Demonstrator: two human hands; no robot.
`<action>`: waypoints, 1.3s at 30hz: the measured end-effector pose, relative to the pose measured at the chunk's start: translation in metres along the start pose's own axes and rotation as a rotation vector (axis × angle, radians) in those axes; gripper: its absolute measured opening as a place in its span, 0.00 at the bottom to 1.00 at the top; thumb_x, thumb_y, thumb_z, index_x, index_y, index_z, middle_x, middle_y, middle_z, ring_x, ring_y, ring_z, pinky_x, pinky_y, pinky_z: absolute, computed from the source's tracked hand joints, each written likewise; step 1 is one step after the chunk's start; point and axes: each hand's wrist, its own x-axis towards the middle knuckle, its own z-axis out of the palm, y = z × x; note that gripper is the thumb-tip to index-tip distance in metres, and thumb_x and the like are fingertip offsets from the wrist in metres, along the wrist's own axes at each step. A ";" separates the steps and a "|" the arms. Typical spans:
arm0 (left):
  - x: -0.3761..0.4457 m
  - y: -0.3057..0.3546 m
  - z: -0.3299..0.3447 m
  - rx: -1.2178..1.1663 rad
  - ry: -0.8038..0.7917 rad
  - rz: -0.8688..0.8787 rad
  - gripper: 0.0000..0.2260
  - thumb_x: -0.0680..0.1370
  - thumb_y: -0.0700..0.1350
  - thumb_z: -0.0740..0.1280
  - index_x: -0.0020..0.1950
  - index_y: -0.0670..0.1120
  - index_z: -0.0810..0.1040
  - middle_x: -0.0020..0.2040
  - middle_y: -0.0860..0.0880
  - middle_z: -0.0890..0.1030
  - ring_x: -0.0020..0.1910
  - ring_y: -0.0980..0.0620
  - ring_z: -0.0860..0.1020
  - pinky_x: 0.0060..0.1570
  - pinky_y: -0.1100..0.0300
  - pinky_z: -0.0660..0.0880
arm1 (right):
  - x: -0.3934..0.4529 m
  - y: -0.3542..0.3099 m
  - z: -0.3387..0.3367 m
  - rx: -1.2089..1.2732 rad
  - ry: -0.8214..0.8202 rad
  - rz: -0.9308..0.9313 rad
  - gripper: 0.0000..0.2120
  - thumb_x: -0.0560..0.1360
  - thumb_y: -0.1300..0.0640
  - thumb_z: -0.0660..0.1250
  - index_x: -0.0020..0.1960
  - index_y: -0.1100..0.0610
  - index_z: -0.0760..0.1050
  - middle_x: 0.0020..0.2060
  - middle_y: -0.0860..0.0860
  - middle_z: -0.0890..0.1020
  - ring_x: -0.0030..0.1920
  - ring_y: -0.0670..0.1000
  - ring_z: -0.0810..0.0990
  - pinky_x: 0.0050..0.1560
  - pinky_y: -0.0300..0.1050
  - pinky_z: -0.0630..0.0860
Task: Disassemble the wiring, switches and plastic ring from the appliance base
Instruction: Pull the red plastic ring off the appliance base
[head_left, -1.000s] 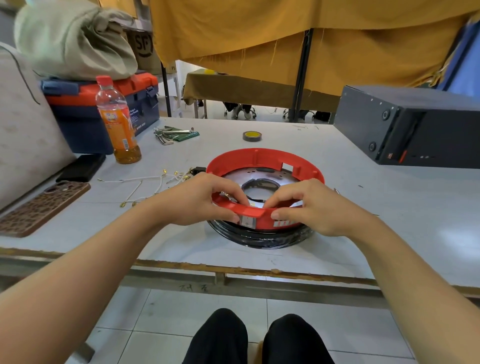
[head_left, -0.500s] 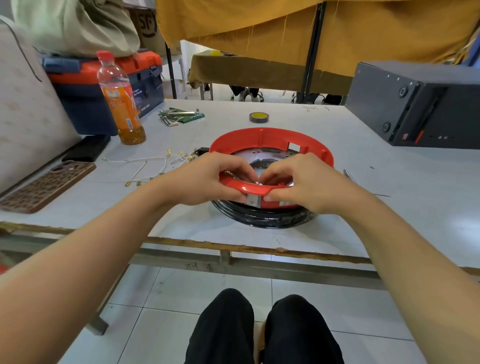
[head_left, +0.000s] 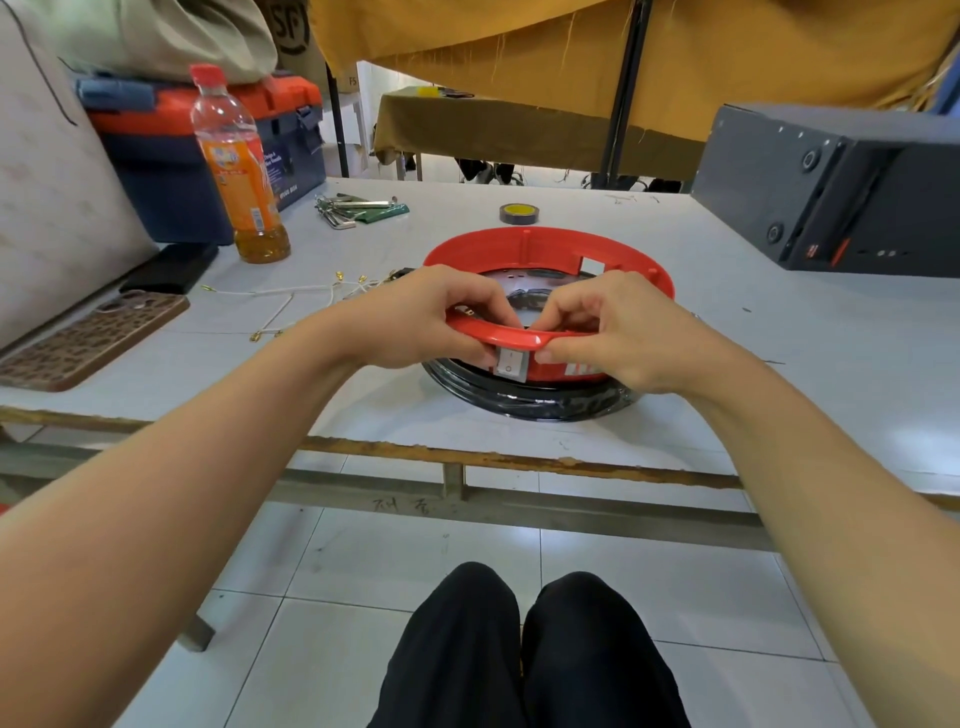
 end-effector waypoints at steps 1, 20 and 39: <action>0.000 0.000 0.000 0.002 -0.008 -0.002 0.11 0.71 0.40 0.73 0.50 0.54 0.81 0.45 0.56 0.80 0.42 0.61 0.75 0.45 0.65 0.72 | 0.000 0.000 0.000 0.004 -0.002 0.000 0.03 0.71 0.59 0.72 0.44 0.52 0.82 0.37 0.43 0.83 0.41 0.42 0.81 0.47 0.39 0.78; 0.001 0.003 0.002 -0.004 -0.006 0.009 0.07 0.71 0.46 0.75 0.45 0.55 0.79 0.39 0.65 0.77 0.37 0.64 0.73 0.36 0.75 0.68 | -0.003 -0.003 0.000 -0.040 0.002 -0.017 0.04 0.72 0.57 0.72 0.46 0.51 0.80 0.42 0.45 0.83 0.44 0.47 0.81 0.52 0.51 0.78; -0.002 0.003 0.006 0.006 0.018 0.016 0.12 0.67 0.48 0.78 0.45 0.49 0.79 0.42 0.48 0.78 0.37 0.54 0.74 0.37 0.63 0.69 | 0.000 -0.002 0.000 0.028 -0.039 -0.017 0.05 0.71 0.61 0.72 0.40 0.52 0.79 0.36 0.45 0.83 0.40 0.46 0.81 0.51 0.49 0.78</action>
